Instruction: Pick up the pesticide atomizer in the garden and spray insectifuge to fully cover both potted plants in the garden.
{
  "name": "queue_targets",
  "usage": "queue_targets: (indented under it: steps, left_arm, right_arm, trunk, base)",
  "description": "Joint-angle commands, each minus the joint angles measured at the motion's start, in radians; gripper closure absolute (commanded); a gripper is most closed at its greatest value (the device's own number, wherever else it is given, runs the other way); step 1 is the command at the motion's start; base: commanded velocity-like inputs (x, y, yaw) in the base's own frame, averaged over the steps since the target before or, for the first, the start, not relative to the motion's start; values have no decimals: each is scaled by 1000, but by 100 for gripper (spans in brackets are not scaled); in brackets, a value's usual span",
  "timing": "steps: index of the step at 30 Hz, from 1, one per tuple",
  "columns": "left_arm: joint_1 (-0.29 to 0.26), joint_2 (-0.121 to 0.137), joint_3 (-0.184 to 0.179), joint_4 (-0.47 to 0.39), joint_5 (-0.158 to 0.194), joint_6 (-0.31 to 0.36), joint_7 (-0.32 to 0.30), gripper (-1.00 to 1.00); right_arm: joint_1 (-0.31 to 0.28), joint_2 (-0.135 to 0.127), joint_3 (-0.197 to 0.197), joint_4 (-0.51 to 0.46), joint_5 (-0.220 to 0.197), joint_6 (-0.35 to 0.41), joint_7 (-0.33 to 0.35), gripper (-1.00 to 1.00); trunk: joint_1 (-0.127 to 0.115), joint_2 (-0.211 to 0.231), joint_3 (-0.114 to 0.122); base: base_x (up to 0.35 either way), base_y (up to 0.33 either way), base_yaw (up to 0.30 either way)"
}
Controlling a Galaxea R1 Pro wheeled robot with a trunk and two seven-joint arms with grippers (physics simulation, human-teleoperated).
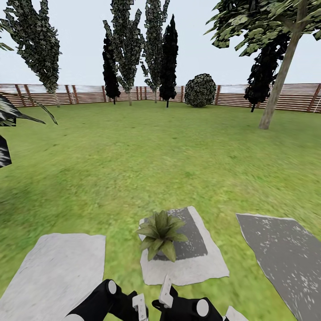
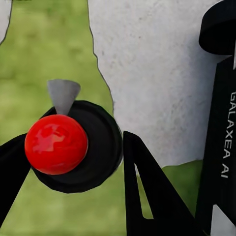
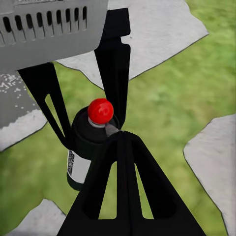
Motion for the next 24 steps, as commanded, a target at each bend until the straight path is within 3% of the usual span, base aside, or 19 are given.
queue_targets:
  steps: [1, 8, 24]
  left_arm:
    - [0, 0, 0, -2, -7, -5, -5, 100]
    - [0, 0, 1, -10, -7, -19, -61, 100]
    - [0, -2, 6, -13, -6, -20, -64, 100]
  right_arm:
    - [0, 0, -1, -1, 11, -6, 1, 100]
    - [-1, 0, -1, -1, 11, -6, 1, 100]
    - [-1, 0, -1, -1, 11, -6, 1, 100]
  trunk:
    - [0, 0, -1]
    - [0, 0, -1]
    - [0, 0, -1]
  base:
    - [0, 0, 0]
    - [0, 0, 0]
    - [0, 0, 0]
